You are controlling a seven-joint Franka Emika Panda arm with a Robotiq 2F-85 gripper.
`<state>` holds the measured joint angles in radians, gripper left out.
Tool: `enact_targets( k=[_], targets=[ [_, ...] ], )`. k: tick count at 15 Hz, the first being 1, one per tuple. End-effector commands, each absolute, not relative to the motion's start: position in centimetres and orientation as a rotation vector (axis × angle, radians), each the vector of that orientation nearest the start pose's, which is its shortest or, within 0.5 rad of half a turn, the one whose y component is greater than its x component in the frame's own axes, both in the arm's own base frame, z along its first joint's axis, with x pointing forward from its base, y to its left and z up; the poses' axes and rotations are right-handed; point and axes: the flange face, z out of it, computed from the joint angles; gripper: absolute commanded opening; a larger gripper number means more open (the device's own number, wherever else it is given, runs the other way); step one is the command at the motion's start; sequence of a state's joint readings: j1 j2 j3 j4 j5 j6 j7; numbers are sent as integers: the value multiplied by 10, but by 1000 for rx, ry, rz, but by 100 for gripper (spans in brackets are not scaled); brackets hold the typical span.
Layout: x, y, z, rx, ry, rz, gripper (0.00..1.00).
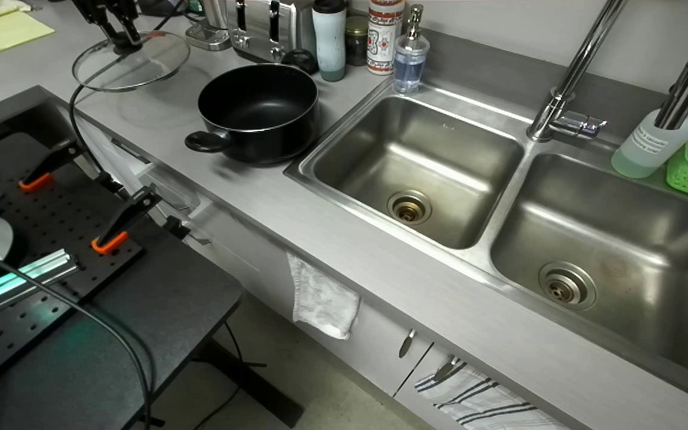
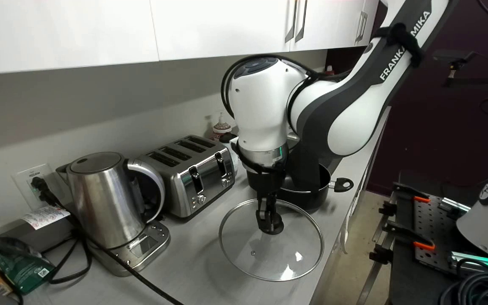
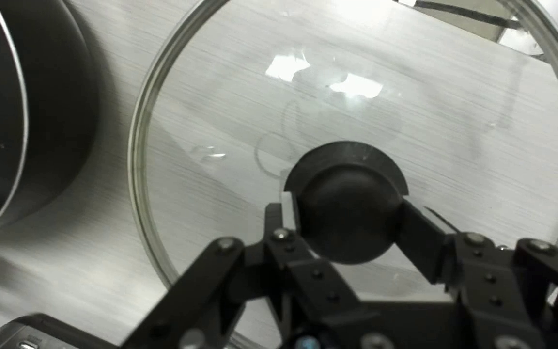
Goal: Put the glass lid on top of the black pot.
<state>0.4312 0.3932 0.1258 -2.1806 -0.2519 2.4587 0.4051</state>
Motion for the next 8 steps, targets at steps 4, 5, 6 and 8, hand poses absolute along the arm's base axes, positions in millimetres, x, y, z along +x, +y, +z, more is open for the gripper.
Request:
enact_targets(
  k=[4, 5, 6, 8],
  targets=[
    [465, 272, 254, -3188, -421, 20, 27],
    [467, 269, 260, -3183, -394, 3, 27],
    [470, 265, 265, -3182, -364, -10, 27],
    [475, 257, 275, -3179, -310, -39, 27]
  ],
)
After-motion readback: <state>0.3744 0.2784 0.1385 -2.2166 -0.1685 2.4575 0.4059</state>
